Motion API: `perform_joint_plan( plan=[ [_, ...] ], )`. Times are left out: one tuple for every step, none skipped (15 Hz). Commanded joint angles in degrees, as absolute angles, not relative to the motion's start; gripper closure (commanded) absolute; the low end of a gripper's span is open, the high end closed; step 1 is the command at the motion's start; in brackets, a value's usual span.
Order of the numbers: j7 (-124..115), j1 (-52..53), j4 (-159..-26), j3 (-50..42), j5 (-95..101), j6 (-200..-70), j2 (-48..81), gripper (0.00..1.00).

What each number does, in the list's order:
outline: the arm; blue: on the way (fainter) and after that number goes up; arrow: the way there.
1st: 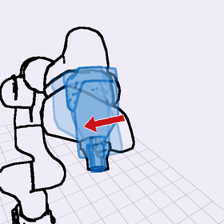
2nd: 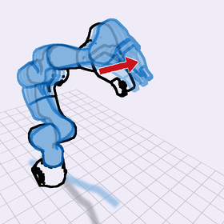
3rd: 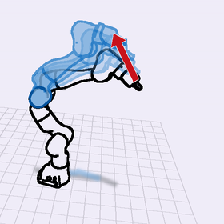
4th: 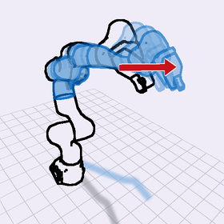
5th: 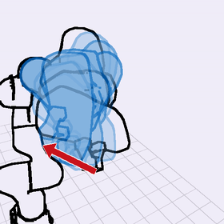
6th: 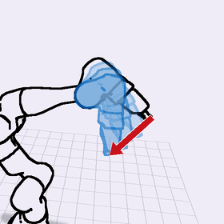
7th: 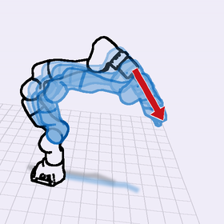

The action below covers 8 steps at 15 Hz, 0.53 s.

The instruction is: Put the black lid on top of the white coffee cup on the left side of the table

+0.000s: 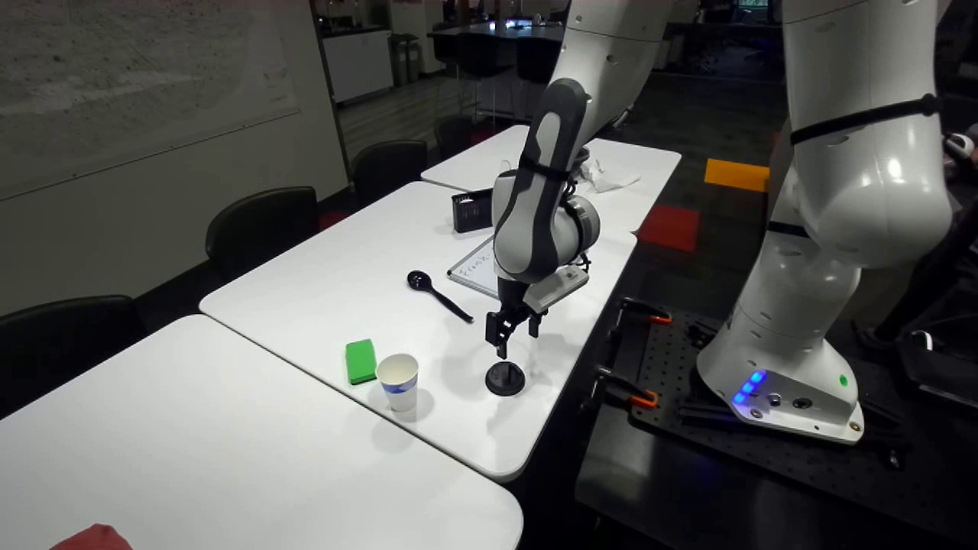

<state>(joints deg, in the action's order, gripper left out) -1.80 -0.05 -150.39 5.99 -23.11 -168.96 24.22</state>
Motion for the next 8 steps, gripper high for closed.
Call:
perform_joint_plan(
  plan=[
    [-6.79, 1.09, -147.1, 5.4, -19.92, -170.53, 28.8, 0.0],
    [-7.59, 1.21, -146.35, 5.43, -19.31, -170.36, 29.74, 0.0],
    [-8.33, 1.43, -145.61, 5.4, -18.74, -170.31, 30.6, 0.0],
    [-8.87, 1.66, -145.05, 5.37, -18.41, -170.33, 31.3, 0.0],
    [-9.26, 1.84, -144.38, 5.39, -18.12, -170.41, 32.06, 0.0],
    [-9.76, 2.06, -143.87, 5.32, -17.83, -170.41, 32.69, 0.0],
    [-10.05, 2.28, -143.3, 5.23, -17.54, -170.38, 33.3, 0.0],
    [-10.17, 2.5, -142.93, 5.18, -17.41, -170.44, 33.8, 0.0]
  ],
)
